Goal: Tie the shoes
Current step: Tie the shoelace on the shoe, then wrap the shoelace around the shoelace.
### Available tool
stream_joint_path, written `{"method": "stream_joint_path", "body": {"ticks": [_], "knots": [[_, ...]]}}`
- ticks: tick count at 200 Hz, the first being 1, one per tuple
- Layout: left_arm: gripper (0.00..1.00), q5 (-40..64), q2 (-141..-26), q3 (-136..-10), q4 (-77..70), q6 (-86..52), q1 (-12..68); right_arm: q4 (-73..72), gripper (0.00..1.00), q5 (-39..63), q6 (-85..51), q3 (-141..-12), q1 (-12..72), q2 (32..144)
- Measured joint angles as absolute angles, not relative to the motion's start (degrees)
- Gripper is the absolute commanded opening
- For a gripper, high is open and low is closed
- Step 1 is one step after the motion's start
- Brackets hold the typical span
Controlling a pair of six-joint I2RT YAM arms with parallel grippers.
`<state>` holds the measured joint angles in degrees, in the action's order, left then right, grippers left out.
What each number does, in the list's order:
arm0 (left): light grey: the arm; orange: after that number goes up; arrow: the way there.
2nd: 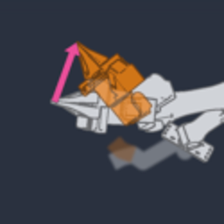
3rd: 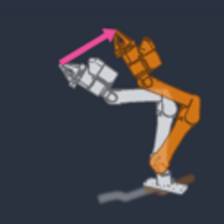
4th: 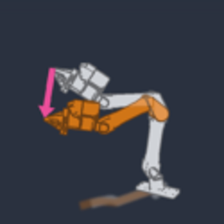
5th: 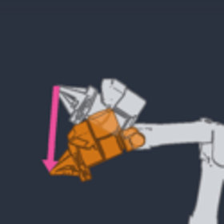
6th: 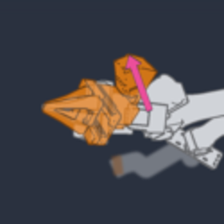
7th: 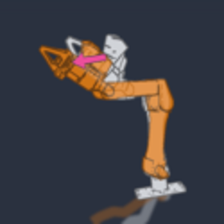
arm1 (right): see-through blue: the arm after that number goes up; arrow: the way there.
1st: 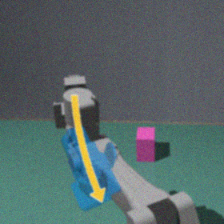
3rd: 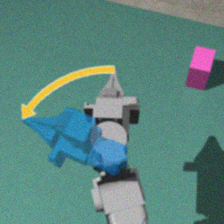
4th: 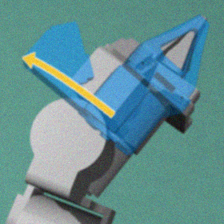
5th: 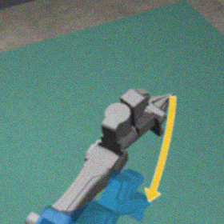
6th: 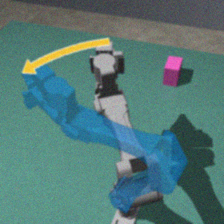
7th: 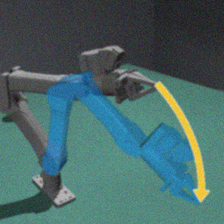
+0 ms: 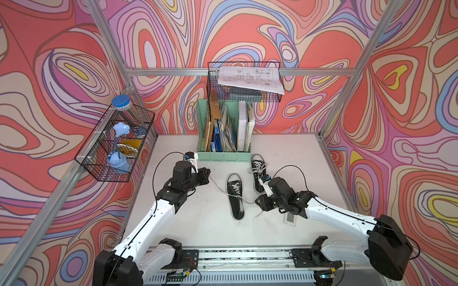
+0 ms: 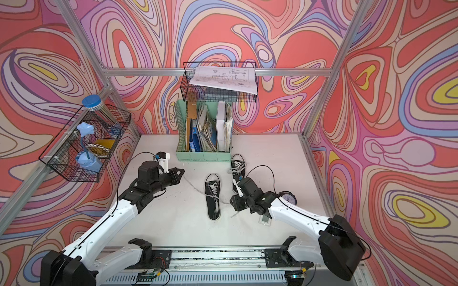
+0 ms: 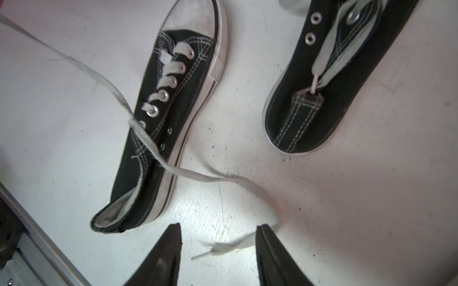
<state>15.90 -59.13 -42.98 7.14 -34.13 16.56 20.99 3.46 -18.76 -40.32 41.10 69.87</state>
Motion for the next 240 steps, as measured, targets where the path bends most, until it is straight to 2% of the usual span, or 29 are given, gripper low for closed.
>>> {"method": "stream_joint_path", "body": {"ticks": [49, 131, 193, 220, 240], "knots": [[0.0, 19.7, -57.5, -46.7, 9.4, -34.6, 16.6, 16.8, 0.57, 4.8, -12.4, -43.9, 42.6, 68.9], [0.0, 25.0, -57.5, -49.2, 12.5, -35.9, 16.9, -9.1, 0.5, 17.2, -5.4, -47.4, 46.9, 90.2], [0.0, 25.8, -57.5, -49.2, 13.2, -35.9, 16.9, -16.8, 0.27, 19.1, -3.2, -49.3, 47.0, 97.4], [0.0, 25.8, -57.5, -49.2, 13.5, -35.9, 16.9, -18.6, 0.09, 19.2, -3.2, -49.9, 47.0, 98.7], [0.0, 25.5, -57.5, -49.2, 13.9, -35.8, 16.9, -18.9, 0.02, 19.0, -3.5, -49.9, 47.0, 98.8]]}}
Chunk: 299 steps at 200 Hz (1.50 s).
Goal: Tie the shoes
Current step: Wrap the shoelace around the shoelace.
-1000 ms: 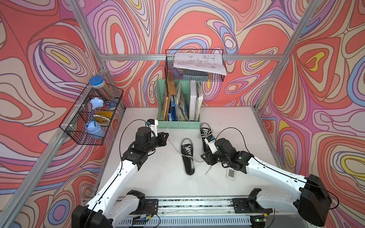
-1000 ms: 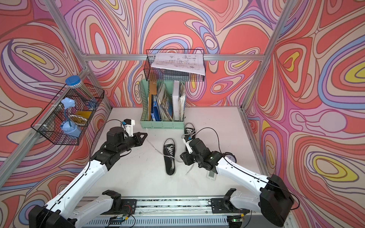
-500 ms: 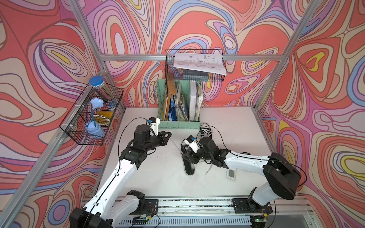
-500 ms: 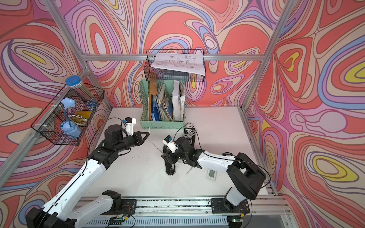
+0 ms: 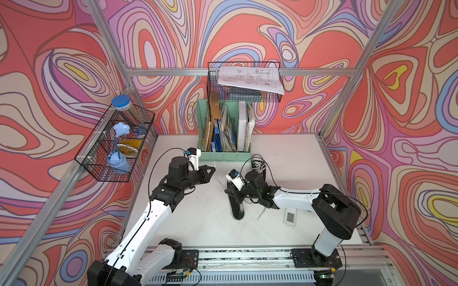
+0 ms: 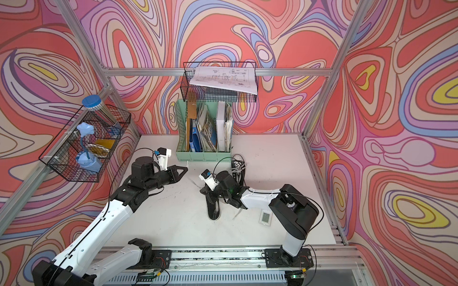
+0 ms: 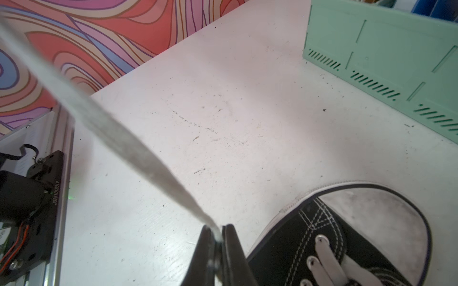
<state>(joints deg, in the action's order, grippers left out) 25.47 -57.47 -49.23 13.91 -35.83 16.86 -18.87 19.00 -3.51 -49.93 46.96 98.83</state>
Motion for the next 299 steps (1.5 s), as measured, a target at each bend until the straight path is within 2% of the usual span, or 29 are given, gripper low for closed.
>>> {"method": "stream_joint_path", "body": {"ticks": [33, 60, 106, 138, 186, 222, 270, 299], "knots": [[0.0, 21.8, -57.5, -48.1, 14.2, -35.2, 16.9, -18.8, 0.0, 17.0, -3.9, -48.7, 47.0, 97.4], [0.0, 18.8, -58.2, -41.8, 13.0, -34.5, 16.9, -18.4, 0.0, 15.7, -4.6, -46.7, 47.0, 93.8], [0.09, 17.9, -64.9, -30.6, 9.6, -33.3, 20.0, -19.0, 0.0, 15.0, -7.6, -44.2, 45.7, 91.7], [0.19, 18.3, -66.5, -24.0, 5.9, -32.2, 24.0, -19.8, 0.01, 15.4, -9.8, -43.5, 44.5, 91.7], [0.39, 18.8, -66.6, -22.2, 4.3, -30.2, 26.9, -21.1, 0.01, 16.4, -11.3, -42.9, 44.2, 91.7], [0.49, 16.4, -62.9, -22.2, 4.8, -29.6, 27.7, -21.1, 0.01, 17.0, -11.7, -42.7, 44.0, 91.7], [0.55, 9.4, -55.0, -22.1, 7.1, -29.1, 29.5, -21.0, 0.01, 17.8, -12.0, -42.7, 43.2, 91.7], [0.56, 8.4, -55.4, -22.1, 3.7, -26.9, 34.4, -20.7, 0.01, 18.5, -13.2, -42.7, 42.8, 91.9]]}}
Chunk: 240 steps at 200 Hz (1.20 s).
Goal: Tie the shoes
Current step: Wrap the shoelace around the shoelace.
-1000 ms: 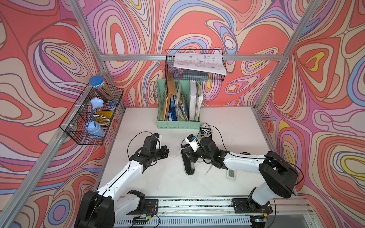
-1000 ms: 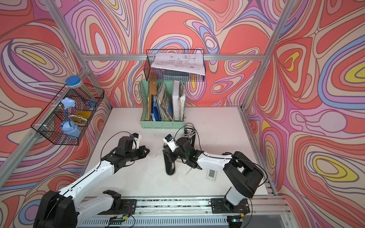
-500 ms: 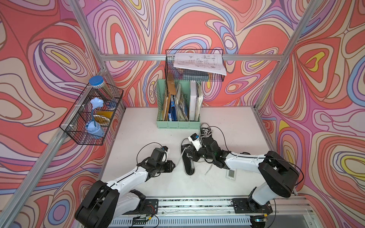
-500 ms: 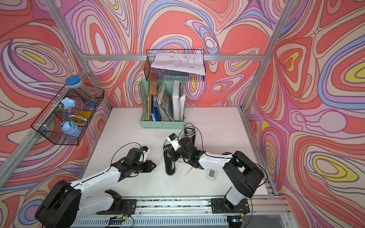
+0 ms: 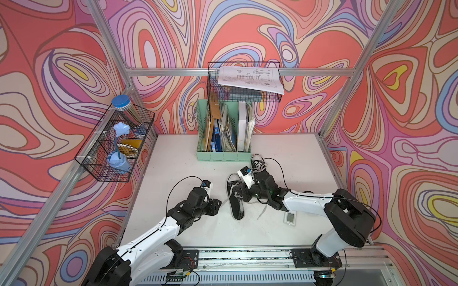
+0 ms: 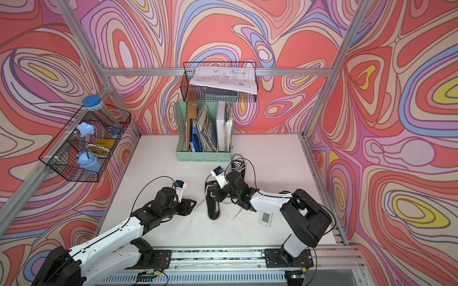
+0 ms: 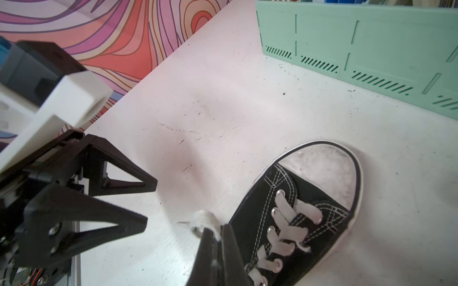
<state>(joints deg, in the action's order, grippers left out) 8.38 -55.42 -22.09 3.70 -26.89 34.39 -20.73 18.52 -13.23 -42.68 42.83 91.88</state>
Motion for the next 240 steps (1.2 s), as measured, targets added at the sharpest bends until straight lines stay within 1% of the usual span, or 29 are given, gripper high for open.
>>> {"method": "stream_joint_path", "body": {"ticks": [32, 62, 86, 139, 221, 240], "knots": [[0.6, 6.7, -60.9, -22.1, -4.2, -23.4, 39.9, -19.6, 0.02, 19.3, -15.2, -42.8, 42.7, 92.6], [0.66, 5.7, -67.1, -22.1, -11.8, -19.5, 41.5, -18.3, 0.01, 19.8, -16.5, -43.2, 42.1, 92.8], [0.67, 6.0, -69.8, -22.1, -18.2, -17.2, 42.0, -17.8, 0.01, 20.3, -17.3, -43.7, 41.6, 92.8], [0.58, 6.3, -72.7, -22.1, -27.0, -14.3, 42.0, -17.0, 0.01, 21.2, -18.3, -45.2, 41.3, 93.9], [0.27, 6.0, -78.7, -22.1, -34.2, -13.5, 42.1, -15.8, 0.01, 22.2, -18.8, -46.2, 41.3, 95.1], [0.24, 5.9, -79.7, -22.1, -34.9, -13.5, 42.2, -15.8, 0.01, 22.2, -18.9, -46.2, 41.3, 95.1]]}}
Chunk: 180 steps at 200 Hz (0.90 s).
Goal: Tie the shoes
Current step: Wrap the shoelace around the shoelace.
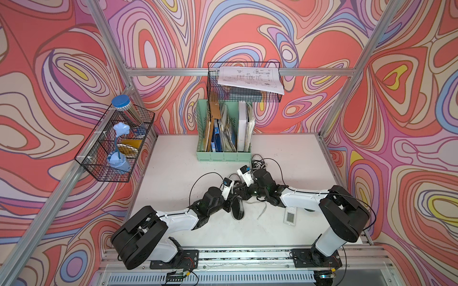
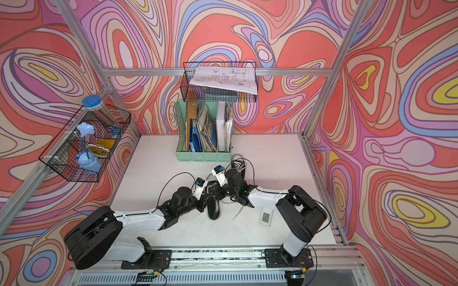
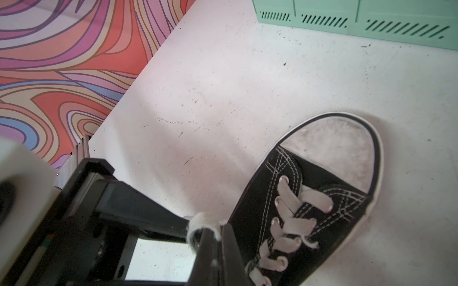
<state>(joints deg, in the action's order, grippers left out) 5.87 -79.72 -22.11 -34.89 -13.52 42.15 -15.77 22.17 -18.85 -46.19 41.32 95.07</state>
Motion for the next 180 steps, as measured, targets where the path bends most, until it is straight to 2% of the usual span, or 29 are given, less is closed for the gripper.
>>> {"method": "stream_joint_path", "body": {"ticks": [76, 99, 141, 180], "knots": [[0.0, 5.6, -80.8, -22.1, -36.6, -13.6, 42.2, -15.3, 0.03, 22.4, -18.9, -47.0, 41.3, 95.1], [0.0, 5.6, -80.8, -22.1, -37.1, -13.9, 42.2, -14.9, 0.08, 22.3, -18.8, -47.0, 41.3, 95.1], [0.0, 5.7, -81.5, -22.1, -37.3, -14.7, 42.3, -10.5, 0.29, 20.7, -19.0, -46.9, 41.2, 93.7], [0.0, 5.8, -81.9, -22.1, -38.3, -15.3, 42.3, -1.4, 0.35, 17.1, -19.2, -45.1, 41.2, 85.5]]}}
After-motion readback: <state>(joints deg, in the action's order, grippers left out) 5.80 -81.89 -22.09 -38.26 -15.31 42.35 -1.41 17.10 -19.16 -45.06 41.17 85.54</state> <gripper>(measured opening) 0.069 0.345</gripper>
